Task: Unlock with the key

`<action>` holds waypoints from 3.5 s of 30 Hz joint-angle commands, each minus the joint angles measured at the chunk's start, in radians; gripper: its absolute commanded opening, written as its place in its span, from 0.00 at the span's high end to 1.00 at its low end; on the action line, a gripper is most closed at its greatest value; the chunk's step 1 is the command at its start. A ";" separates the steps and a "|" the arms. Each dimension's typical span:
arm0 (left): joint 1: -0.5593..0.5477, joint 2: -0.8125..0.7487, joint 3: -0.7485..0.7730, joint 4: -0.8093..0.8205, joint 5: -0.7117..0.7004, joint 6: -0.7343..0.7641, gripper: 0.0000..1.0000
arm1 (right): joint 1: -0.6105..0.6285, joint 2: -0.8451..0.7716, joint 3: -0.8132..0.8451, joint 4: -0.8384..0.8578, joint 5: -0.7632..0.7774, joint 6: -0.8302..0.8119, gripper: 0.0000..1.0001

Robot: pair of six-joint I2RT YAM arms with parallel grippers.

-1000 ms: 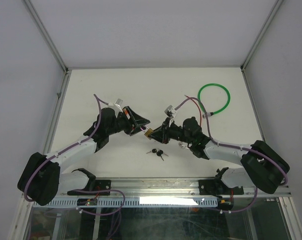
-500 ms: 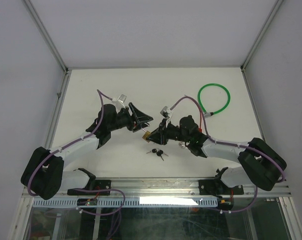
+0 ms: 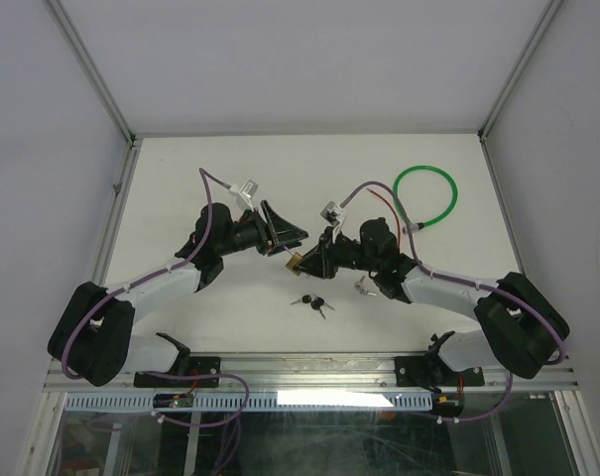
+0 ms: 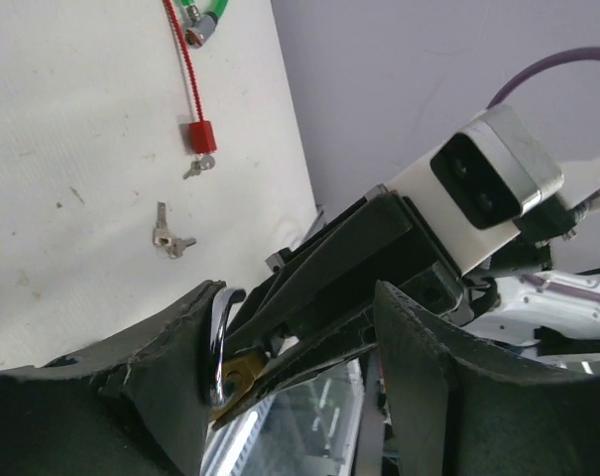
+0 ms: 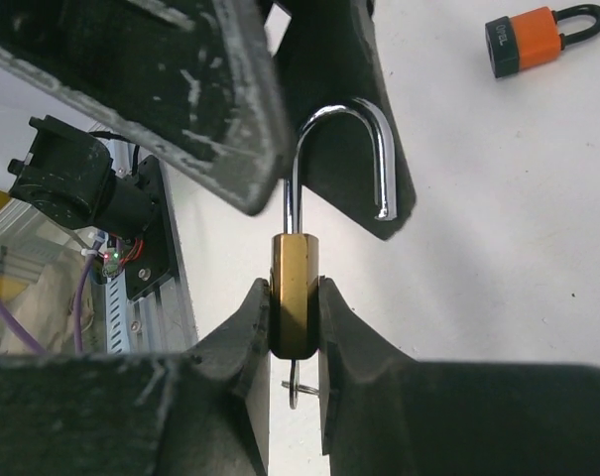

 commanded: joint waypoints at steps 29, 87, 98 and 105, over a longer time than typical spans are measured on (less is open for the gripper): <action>0.077 -0.206 0.536 -1.113 -0.868 0.767 0.17 | -0.339 0.169 0.114 -0.484 0.187 0.057 0.84; 0.284 -0.229 0.344 -1.075 -0.607 0.840 0.01 | 0.299 0.422 0.565 -1.149 0.569 -0.193 0.53; 0.282 -0.243 0.362 -1.075 -0.563 0.814 0.01 | 0.299 0.330 0.499 -1.013 0.574 -0.102 0.93; 0.283 -0.283 0.323 -1.051 -0.378 0.705 0.01 | 0.296 0.220 0.416 -0.835 0.616 -0.030 1.00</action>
